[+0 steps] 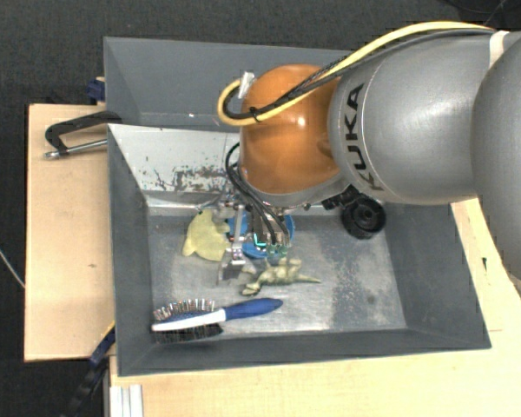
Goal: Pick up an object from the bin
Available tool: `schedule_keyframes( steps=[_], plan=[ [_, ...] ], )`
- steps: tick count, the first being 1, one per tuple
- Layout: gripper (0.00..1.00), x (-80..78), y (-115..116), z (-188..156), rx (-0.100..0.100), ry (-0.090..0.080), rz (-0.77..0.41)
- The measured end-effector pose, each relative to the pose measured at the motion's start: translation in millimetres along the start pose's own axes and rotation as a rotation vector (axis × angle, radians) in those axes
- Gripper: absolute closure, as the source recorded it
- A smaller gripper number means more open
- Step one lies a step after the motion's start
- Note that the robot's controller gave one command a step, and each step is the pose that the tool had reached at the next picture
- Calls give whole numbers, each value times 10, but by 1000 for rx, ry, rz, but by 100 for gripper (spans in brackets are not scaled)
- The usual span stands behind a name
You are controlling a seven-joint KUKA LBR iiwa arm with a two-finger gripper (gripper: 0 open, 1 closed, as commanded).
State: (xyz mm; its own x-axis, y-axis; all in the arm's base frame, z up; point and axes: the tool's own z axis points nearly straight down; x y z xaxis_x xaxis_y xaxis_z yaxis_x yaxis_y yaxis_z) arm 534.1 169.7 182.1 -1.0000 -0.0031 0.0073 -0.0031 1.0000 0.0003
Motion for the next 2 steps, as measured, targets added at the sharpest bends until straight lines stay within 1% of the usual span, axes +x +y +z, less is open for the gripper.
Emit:
schedule_keyframes(
  steps=[1,2],
  plan=[
    [0,-345,-664,993,-3,-14,128],
    [0,-391,-629,1070,-8,-13,324]
  ],
)
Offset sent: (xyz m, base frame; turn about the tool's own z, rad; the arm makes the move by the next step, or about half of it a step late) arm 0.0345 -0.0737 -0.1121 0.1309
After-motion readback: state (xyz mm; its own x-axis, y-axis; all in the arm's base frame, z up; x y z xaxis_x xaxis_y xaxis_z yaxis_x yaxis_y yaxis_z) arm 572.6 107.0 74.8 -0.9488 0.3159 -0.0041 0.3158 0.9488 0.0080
